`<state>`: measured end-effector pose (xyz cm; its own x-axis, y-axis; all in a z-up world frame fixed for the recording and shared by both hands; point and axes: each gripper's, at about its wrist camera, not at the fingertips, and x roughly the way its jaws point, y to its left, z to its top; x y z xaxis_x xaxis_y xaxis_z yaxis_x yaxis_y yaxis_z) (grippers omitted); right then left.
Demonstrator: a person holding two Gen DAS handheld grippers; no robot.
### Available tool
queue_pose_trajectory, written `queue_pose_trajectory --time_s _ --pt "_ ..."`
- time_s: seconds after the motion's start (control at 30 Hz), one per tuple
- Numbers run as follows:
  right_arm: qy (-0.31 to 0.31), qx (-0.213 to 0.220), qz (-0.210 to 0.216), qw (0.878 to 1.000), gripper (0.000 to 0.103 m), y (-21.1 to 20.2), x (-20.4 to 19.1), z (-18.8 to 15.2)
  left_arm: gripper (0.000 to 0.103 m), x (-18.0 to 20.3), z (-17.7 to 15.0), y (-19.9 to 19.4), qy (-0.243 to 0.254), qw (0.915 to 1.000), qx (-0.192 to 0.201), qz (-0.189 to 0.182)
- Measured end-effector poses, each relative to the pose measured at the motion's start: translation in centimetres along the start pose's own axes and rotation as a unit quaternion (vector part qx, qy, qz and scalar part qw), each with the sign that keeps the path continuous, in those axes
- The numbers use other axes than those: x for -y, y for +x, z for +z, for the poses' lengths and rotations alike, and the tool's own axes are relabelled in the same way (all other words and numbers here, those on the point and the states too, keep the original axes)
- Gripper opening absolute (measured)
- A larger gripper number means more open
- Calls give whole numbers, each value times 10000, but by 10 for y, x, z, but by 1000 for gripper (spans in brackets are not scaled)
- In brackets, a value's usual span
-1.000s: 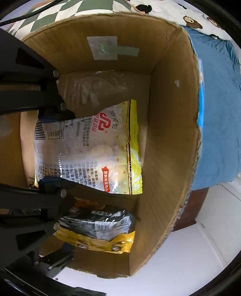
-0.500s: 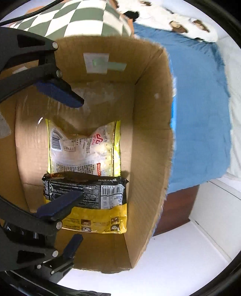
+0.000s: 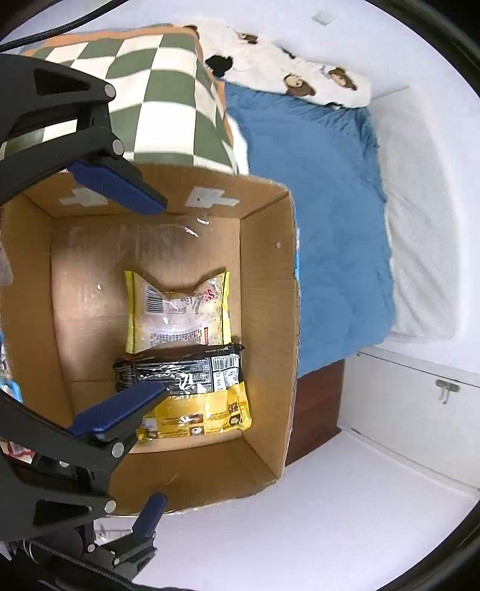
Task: Organize snacks
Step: 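Grasp the Franzzi cookie pack with the left tool while the right grasps the grey-white packet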
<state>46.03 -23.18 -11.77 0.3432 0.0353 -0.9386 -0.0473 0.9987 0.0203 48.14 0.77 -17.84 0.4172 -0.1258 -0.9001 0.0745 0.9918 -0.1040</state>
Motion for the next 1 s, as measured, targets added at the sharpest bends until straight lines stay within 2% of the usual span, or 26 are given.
queue_pose_trajectory --time_s 0.03,0.2,0.63,0.87,1.0 --pt "-5 44 -1 10000 97 6 -5 6 92 2 -5 -7 25 10000 63 20" --pt "-21 356 -40 9994 97 -13 -26 -4 92 2 -24 -35 -28 9995 307 -3" --pt "53 851 187 9962 97 -89 -15 -58 92 11 -76 -110 -191 9957 904 53" --pt "105 886 447 9950 97 -116 -10 -94 92 14 -111 -130 -305 9950 948 58" --pt "337 554 672 9956 97 -101 3 -123 92 8 -141 -118 -482 9965 673 123"
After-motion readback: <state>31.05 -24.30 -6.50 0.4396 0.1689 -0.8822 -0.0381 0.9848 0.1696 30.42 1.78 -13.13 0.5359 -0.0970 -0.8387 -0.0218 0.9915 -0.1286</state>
